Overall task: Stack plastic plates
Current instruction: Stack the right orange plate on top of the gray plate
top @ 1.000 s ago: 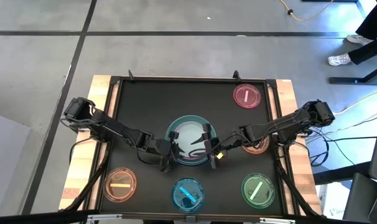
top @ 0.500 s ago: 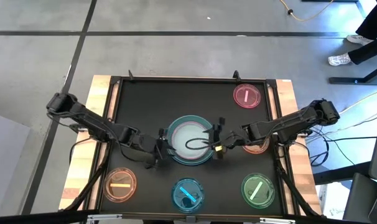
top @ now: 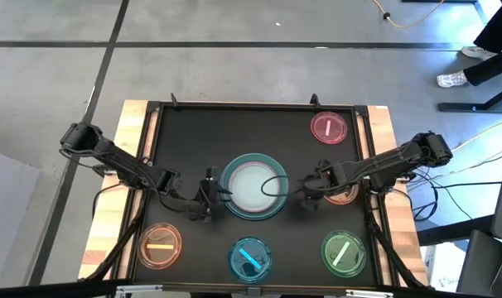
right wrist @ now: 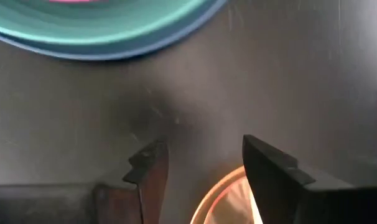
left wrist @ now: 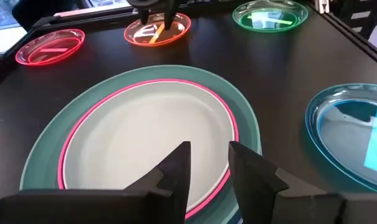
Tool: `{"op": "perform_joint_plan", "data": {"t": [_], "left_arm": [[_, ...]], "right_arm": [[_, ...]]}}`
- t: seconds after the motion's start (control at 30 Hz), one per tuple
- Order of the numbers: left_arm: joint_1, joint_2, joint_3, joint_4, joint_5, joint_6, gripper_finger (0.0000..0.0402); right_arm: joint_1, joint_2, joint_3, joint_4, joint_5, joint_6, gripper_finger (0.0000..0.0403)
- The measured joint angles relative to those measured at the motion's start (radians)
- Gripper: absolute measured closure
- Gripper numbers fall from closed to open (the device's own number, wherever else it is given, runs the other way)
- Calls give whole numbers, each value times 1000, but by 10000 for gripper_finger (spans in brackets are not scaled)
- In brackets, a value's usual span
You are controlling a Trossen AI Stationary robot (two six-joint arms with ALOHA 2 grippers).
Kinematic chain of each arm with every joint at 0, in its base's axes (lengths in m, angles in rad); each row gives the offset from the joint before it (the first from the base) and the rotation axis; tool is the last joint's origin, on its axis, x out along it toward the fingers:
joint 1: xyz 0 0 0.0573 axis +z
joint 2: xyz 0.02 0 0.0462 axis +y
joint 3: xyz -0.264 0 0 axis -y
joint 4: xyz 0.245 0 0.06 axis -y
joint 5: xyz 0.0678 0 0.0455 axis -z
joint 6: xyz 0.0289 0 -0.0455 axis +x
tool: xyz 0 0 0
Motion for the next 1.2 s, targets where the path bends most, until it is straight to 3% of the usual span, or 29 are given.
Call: {"op": "perform_joint_plan", "data": {"t": [0.33, 0.77, 0.9, 1.2], "left_arm": [[0, 0, 0, -4, 0, 0, 299], [0, 0, 0, -1, 0, 1, 299], [0, 0, 0, -3, 0, 1, 299], [0, 1, 0, -3, 0, 1, 299]], "right_arm": [[0, 6, -112, 8, -147, 222, 210], [-1, 6, -230, 74, -112, 274, 215], [-1, 6, -263, 105, -125, 263, 252], [-1, 6, -257, 137, -114, 178, 390]]}}
